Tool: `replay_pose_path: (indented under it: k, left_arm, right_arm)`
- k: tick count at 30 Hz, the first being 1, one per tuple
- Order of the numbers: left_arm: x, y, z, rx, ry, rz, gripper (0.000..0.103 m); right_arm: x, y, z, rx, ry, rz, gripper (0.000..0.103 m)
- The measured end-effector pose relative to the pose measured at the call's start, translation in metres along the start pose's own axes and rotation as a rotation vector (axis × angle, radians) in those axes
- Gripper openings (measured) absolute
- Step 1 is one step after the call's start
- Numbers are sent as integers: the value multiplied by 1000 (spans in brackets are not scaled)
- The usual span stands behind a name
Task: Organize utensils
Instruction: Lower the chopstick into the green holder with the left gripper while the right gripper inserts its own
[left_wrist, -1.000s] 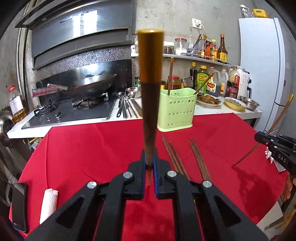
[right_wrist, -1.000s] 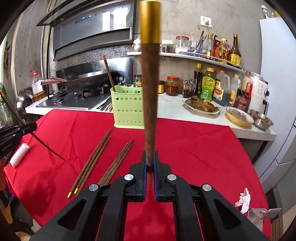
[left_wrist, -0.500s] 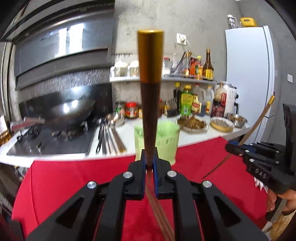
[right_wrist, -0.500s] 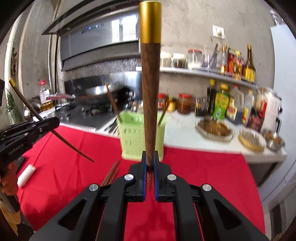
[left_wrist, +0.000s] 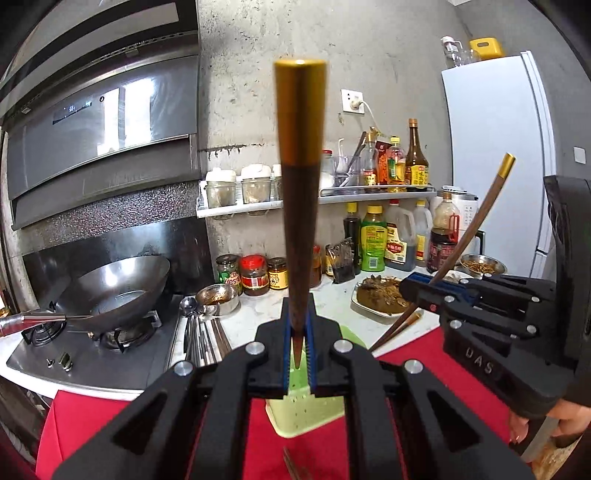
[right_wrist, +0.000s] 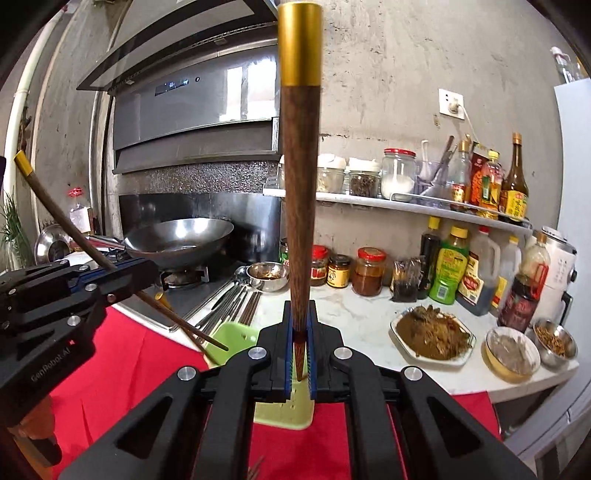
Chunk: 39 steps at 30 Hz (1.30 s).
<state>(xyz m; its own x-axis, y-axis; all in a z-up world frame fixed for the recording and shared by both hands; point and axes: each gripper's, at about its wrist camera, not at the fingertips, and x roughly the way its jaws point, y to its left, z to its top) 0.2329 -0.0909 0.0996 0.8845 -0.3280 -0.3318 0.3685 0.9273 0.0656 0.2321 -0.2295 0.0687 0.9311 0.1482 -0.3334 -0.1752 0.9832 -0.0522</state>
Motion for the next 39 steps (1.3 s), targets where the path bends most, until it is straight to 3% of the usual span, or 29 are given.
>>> replay_pose_path:
  k: [5,11,19,25,30,35,38,39]
  left_arm:
    - [29,4,-12,-12,64,-3,6]
    - [30,2,-13,26,35,9,6]
    - [26,-9,10,7,39,-74,6]
    - [50,-27,-6,52,120,-17,7]
    - [77,-13,-20,45,204,41,7]
    - [89,-5,-28,39,233,58,7]
    - [88,-2,-29,31,223,51,7]
    - [87,-1,-28,28,220,49,13]
  right_arm:
    - [32,3,-4,-3,51,16,7]
    - [54,3,-22,-19,111,-1,7]
    - [50,-1,-23,-23,102,-20,7]
    - [52,-3,-26,-19,114,-6,7]
    - [60,1,-30,-39,142,2,7]
    - [65,-2,-32,-28,159,1,9]
    - [66,-6,-31,-10,161,-3,21]
    - [65,-7,-31,-5,157,-6,35]
